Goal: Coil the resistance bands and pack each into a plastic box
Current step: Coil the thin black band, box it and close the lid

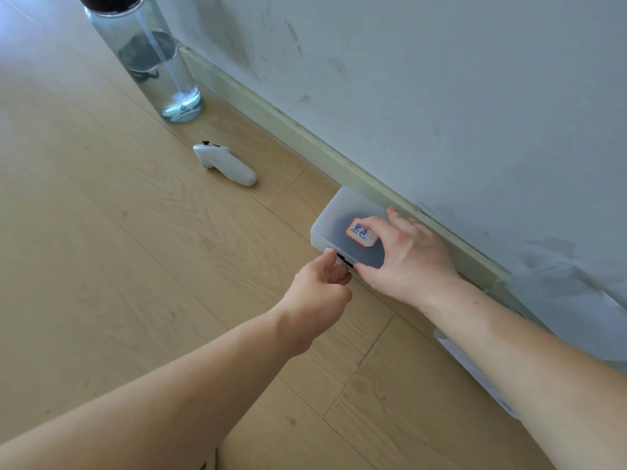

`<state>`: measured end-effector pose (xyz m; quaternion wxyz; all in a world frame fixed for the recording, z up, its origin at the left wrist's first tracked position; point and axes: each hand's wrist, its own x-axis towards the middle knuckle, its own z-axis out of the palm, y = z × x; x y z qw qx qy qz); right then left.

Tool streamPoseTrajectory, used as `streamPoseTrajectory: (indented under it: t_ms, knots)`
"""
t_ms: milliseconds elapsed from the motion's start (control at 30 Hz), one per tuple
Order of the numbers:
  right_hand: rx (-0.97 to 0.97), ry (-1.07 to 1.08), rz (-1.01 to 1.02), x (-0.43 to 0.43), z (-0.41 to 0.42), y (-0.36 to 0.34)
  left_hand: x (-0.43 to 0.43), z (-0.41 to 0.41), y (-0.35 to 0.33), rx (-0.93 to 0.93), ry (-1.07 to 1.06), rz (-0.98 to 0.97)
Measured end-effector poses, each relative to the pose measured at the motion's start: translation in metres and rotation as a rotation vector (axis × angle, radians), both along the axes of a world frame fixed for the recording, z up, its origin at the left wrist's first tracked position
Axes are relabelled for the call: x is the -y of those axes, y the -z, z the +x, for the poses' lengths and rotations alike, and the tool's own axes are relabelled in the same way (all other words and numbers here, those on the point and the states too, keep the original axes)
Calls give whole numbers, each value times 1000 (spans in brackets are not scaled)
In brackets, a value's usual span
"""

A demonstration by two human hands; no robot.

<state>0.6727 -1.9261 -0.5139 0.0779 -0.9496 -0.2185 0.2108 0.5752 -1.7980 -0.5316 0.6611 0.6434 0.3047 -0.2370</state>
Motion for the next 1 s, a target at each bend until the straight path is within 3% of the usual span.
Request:
streamPoseTrajectory:
  t_ms: [1000]
  knots:
    - [100, 87, 9, 2, -11, 29, 0, 14, 7, 48, 31, -122]
